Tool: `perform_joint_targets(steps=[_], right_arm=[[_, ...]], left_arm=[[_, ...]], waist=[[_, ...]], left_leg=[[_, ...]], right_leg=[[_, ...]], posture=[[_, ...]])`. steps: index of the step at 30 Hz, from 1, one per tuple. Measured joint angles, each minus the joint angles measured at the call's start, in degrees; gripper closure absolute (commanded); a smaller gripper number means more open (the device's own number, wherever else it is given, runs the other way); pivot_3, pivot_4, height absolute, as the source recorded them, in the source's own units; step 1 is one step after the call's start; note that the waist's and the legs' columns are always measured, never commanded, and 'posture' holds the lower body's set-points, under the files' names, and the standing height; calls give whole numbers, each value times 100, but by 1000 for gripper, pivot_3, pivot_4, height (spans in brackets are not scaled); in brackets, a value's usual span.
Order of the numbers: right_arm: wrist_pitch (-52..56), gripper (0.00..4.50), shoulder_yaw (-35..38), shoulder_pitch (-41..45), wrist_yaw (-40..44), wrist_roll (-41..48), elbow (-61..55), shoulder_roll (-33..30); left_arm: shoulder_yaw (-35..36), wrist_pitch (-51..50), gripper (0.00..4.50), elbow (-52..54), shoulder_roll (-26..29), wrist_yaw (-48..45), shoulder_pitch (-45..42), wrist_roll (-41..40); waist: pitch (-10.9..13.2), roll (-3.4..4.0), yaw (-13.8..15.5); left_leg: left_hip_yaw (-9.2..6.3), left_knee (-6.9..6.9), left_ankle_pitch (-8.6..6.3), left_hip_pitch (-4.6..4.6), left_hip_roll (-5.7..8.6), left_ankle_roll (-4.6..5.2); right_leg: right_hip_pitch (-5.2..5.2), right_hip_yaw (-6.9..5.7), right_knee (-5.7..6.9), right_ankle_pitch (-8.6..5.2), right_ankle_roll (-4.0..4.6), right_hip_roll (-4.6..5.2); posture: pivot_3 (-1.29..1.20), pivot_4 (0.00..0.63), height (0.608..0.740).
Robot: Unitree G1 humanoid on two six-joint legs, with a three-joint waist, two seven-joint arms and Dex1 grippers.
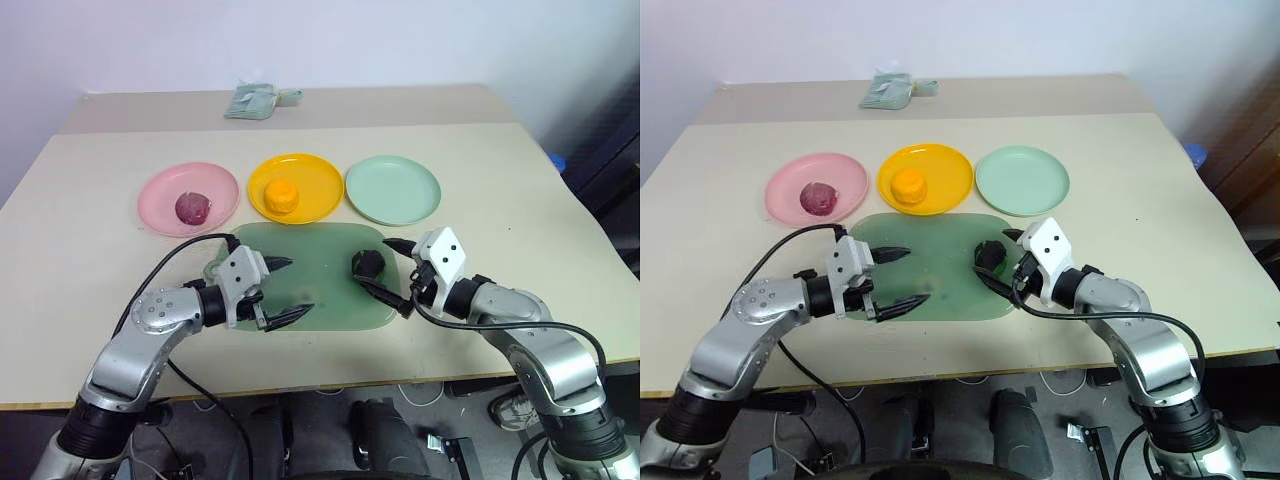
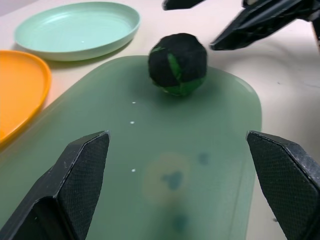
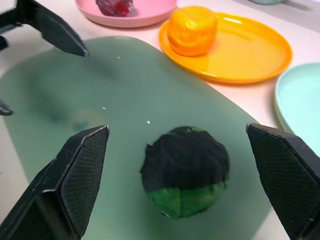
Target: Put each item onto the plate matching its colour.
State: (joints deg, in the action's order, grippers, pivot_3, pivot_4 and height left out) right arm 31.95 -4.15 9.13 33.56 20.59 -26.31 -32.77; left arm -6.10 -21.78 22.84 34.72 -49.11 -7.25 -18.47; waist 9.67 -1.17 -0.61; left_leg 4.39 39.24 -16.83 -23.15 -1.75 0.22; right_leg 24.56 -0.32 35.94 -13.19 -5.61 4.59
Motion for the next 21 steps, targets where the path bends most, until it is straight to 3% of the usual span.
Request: perform_joint_targets(steps=[11,14,19,21], right_arm=[[-36,0,-241,308,-108,-407,727,378],[-34,917,-252,310,-93,-430,776,432],[-35,3202,-274,310,-53,-465,777,459],[-45,3202,-274,311,-51,-477,777,463]], left_arm=[[-165,265,34,0,34,-103,164,110],[-170,289,0,-1,13,-87,215,139],[-170,319,0,-1,-59,-42,215,143],[-170,322,0,-1,-66,-38,215,144]], waist=[[0,0,-1],[0,1,1],[0,0,0],[0,0,-2]], left_leg=[[0,0,0,-1,-1,0],[0,0,0,-1,-1,0],[0,0,0,-1,-2,0],[0,0,0,-1,-1,0]], right_leg=[[2,0,0,0,0,-1],[2,0,0,0,-1,-1],[1,0,1,0,-1,-1],[1,0,0,0,-1,-1]], posture=[[0,150,740],[0,150,740],[0,150,740],[0,150,740]])
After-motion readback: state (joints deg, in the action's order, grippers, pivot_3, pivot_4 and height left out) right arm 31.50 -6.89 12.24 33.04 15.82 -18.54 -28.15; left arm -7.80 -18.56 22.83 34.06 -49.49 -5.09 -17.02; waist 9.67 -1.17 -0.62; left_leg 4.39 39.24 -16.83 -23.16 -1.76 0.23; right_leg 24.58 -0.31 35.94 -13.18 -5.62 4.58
